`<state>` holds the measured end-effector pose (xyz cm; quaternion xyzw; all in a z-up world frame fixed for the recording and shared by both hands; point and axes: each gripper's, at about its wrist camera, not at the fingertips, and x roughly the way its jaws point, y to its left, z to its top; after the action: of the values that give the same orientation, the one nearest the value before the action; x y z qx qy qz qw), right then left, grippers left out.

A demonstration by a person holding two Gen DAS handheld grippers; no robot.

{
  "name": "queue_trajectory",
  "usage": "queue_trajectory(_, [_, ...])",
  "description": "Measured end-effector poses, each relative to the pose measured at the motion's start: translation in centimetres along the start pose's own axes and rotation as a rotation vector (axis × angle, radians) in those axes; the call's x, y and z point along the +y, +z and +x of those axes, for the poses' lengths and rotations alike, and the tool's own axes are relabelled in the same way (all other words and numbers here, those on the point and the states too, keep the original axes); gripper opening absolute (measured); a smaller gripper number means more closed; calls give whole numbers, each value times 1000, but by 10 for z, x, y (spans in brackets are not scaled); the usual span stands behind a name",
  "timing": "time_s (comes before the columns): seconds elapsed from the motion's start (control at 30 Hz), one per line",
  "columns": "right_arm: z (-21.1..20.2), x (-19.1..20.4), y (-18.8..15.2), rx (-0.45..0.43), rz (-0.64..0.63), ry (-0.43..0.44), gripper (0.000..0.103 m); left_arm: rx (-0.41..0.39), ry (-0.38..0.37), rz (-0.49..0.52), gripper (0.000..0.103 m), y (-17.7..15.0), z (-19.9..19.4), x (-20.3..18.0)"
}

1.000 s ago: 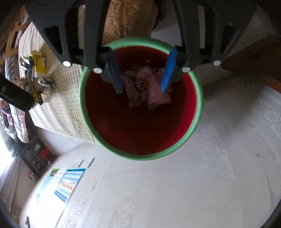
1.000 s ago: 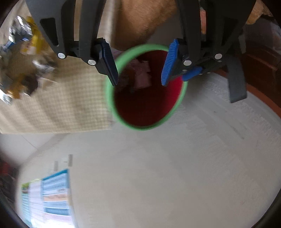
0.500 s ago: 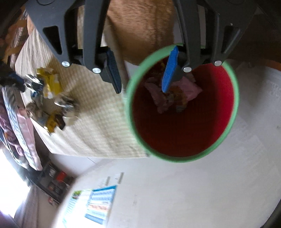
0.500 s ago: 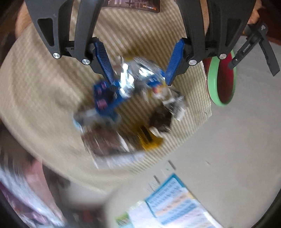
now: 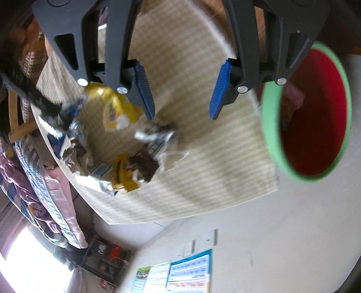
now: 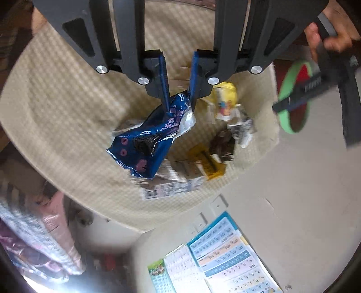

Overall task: Collect trash
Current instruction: 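Grasp the white-and-black paper cup with the left gripper while the right grasps the blue snack bag, then lift the paper cup with the left gripper while the right lifts the blue bag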

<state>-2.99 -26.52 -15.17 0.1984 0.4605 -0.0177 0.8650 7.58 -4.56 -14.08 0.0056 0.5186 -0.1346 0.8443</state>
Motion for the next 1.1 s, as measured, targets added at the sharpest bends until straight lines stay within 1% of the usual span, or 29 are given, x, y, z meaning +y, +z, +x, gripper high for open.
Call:
queue_trajectory(0.07, [1,-7,-3,8,19,-2,17,9,19,-3,50,9,14,-8])
queue_trajectory(0.17, [2,-15,-8,18,45,-3,17,50,-6,-40,50,19,35,-15])
queue_trajectory(0.2, [3,-15,-9,19,47,-3,18,61,-3,-44,51,20,42,-18])
queue_trajectory(0.3, [1,-17,-9,19,46,2,19,95,2,-28,56,22,60,-24])
queue_trajectory(0.37, [1,-16,-9,24,36,9,19,112,13,-30,56,22,68,-24])
queue_trajectory(0.5, [3,-15,-13,38,27,12,25,155,-13,-77,56,22,80,-20])
queue_trajectory(0.53, [4,-15,-13,42,29,12,29,157,-16,-81,54,23,81,-19])
queue_trajectory(0.57, [5,-16,-13,47,33,11,33,156,-24,-78,50,23,81,-20])
queue_trajectory(0.6, [5,-17,-13,51,41,12,41,155,-24,-64,50,24,79,-22])
queue_trajectory(0.63, [5,-18,-14,51,50,14,46,152,-22,-51,50,23,78,-23])
queue_trajectory(0.73, [4,-21,-13,51,72,16,48,138,-13,-58,49,21,73,-21])
queue_trajectory(0.8, [1,-24,-12,39,90,8,48,136,-21,-102,49,17,69,-12])
queue_trajectory(0.87, [0,-30,-11,22,124,-7,49,140,-30,-124,49,14,64,-5])
queue_trajectory(0.9, [0,-34,-11,18,149,-13,52,135,-28,-122,49,11,60,-2])
queue_trajectory(1.0, [5,-43,-12,17,220,-34,57,109,-7,-72,49,1,45,-3])
queue_trajectory(1.1, [16,-50,-13,56,277,-21,59,92,15,-13,49,-8,34,-6])
